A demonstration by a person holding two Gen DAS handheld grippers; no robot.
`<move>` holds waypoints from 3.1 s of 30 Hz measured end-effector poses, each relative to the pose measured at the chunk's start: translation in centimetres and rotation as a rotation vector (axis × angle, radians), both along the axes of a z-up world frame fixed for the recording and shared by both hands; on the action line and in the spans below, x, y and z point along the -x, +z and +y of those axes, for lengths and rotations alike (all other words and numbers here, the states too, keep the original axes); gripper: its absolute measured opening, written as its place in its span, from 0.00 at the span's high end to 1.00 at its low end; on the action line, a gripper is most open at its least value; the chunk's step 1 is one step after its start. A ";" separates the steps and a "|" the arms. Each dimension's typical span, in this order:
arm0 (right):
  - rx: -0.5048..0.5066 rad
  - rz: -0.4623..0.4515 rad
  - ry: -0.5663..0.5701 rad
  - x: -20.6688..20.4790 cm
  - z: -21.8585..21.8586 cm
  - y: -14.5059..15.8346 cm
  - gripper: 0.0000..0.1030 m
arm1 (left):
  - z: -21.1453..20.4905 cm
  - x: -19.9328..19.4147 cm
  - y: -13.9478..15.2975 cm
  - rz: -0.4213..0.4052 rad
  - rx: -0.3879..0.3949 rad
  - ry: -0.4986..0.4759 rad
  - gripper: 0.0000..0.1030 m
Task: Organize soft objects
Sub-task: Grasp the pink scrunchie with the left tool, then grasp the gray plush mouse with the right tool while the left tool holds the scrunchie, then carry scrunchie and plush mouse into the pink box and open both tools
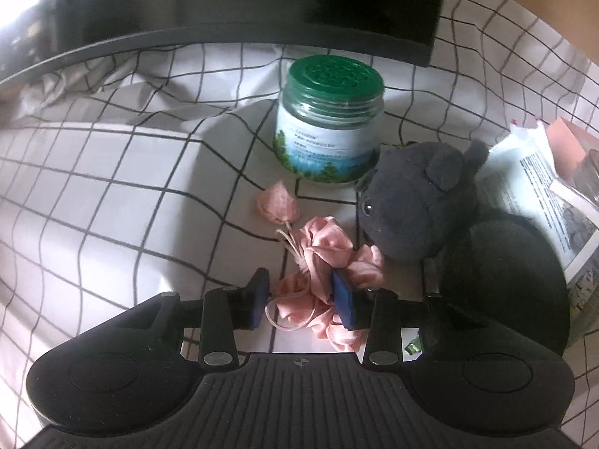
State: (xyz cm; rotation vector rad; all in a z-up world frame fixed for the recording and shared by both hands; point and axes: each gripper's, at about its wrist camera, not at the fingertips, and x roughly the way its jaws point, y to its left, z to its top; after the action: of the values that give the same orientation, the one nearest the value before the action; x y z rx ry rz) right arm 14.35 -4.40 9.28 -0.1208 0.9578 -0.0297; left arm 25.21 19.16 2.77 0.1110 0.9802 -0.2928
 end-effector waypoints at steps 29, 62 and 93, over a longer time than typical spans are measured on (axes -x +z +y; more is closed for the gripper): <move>-0.118 0.289 -0.161 -17.5 0.4 -8.1 0.22 | 9.0 6.1 2.3 -0.115 0.240 0.096 0.86; 0.036 -0.279 -0.242 -2.1 -11.2 19.3 0.32 | -5.0 1.1 17.0 -0.419 0.283 -0.150 0.86; -0.101 -0.168 -0.619 7.3 -26.7 11.2 0.26 | -31.4 2.8 7.1 0.091 0.297 -0.498 0.82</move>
State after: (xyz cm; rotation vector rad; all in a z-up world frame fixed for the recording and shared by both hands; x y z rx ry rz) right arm 7.04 -31.09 20.47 0.2716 0.7965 -0.5526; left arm 22.43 -12.24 9.91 0.0696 0.9798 -0.9030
